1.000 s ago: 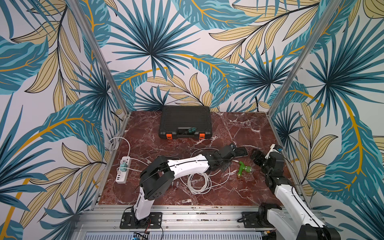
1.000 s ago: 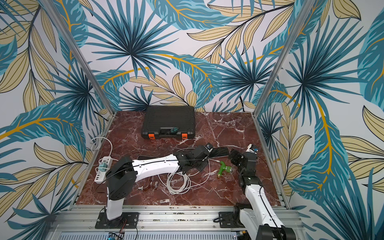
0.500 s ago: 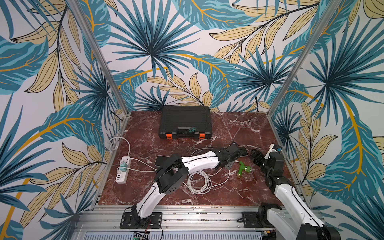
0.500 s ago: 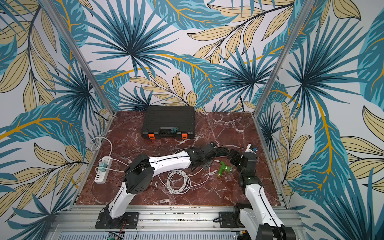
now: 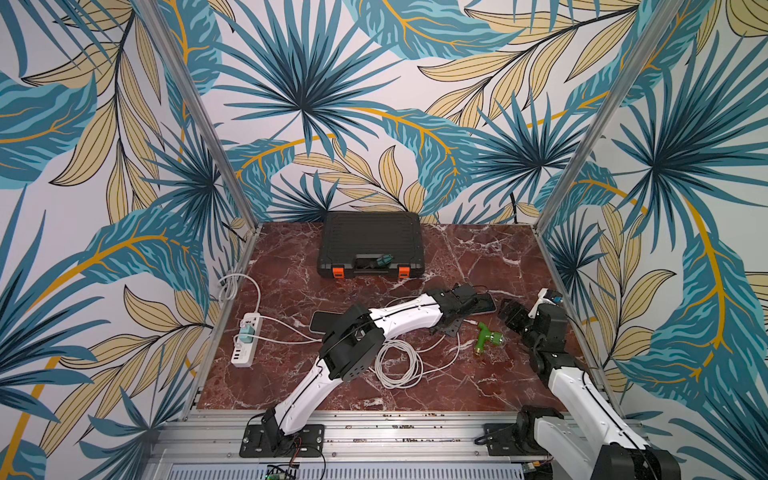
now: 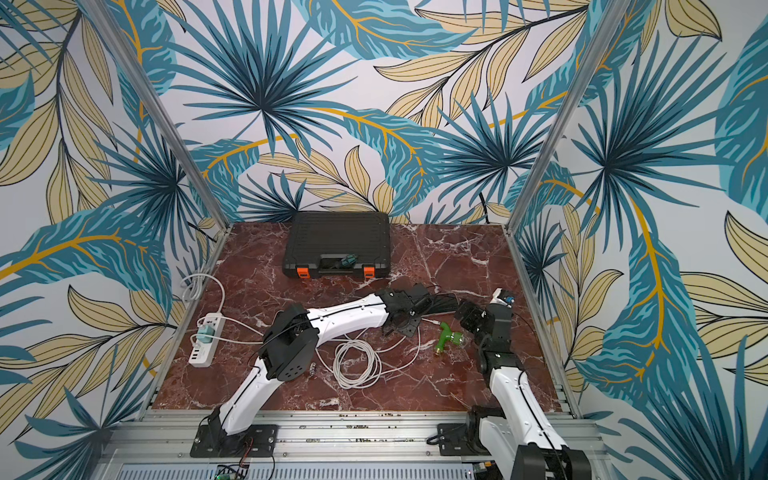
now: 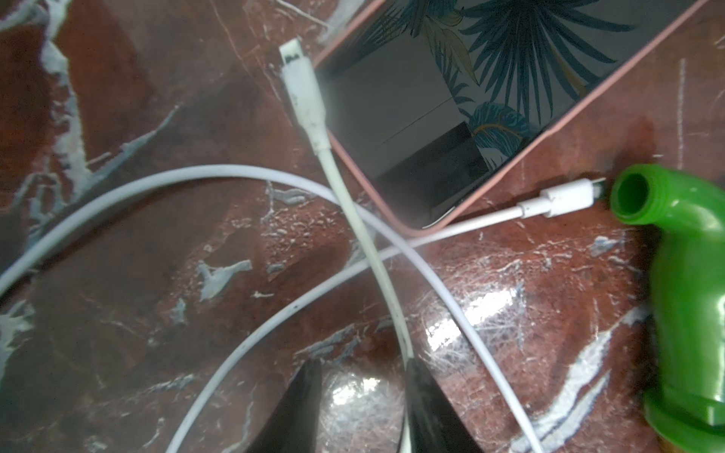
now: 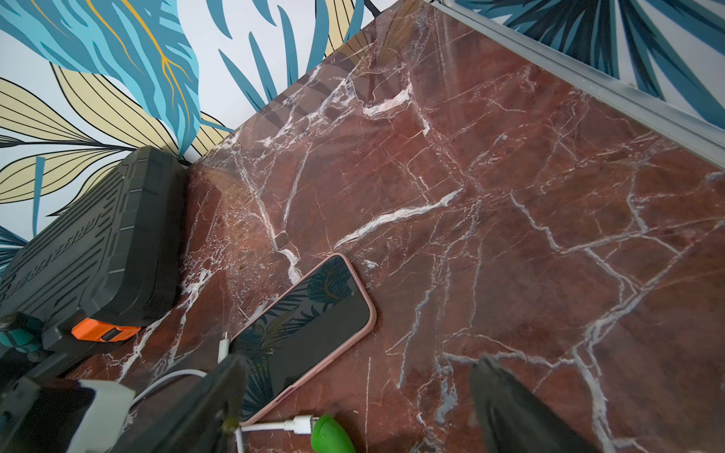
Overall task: Plug the charging cable into the phone
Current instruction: Pick up the charging cable from the center of the board.
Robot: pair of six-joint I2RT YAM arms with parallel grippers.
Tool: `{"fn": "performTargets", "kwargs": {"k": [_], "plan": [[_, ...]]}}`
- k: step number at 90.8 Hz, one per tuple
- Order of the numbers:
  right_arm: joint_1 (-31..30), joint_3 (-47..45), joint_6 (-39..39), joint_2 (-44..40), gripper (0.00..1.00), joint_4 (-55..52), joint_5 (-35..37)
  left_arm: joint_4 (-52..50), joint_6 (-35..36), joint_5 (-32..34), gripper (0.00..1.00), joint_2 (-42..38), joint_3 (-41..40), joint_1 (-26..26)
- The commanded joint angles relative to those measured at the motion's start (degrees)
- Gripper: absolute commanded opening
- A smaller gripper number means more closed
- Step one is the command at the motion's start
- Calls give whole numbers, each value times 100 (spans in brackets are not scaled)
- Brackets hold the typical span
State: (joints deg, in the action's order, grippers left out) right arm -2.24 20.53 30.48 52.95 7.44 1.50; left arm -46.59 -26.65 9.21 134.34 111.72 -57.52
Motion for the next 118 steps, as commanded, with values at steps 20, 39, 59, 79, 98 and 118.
{"fn": "performTargets", "kwargs": {"k": [20, 39, 59, 79, 98, 118], "plan": [[13, 69, 45, 134, 94, 56, 76, -864, -121, -184, 40, 584, 955, -5], [13, 75, 57, 163, 94, 56, 78, -1510, -223, -63, 40, 1056, 1575, 12], [12, 44, 70, 154, 94, 55, 100, -1703, -295, -187, 33, 1281, 1755, 56], [13, 32, 72, 124, 94, 47, 111, -1773, -255, -269, 6, 1675, 2074, 90], [13, 13, 47, 112, 94, 14, 90, -1235, 3, -70, 0, 1014, 1620, 121], [13, -31, 33, 36, 93, 132, -106, 1101, 472, 3, 0, -1143, -608, 164]]}}
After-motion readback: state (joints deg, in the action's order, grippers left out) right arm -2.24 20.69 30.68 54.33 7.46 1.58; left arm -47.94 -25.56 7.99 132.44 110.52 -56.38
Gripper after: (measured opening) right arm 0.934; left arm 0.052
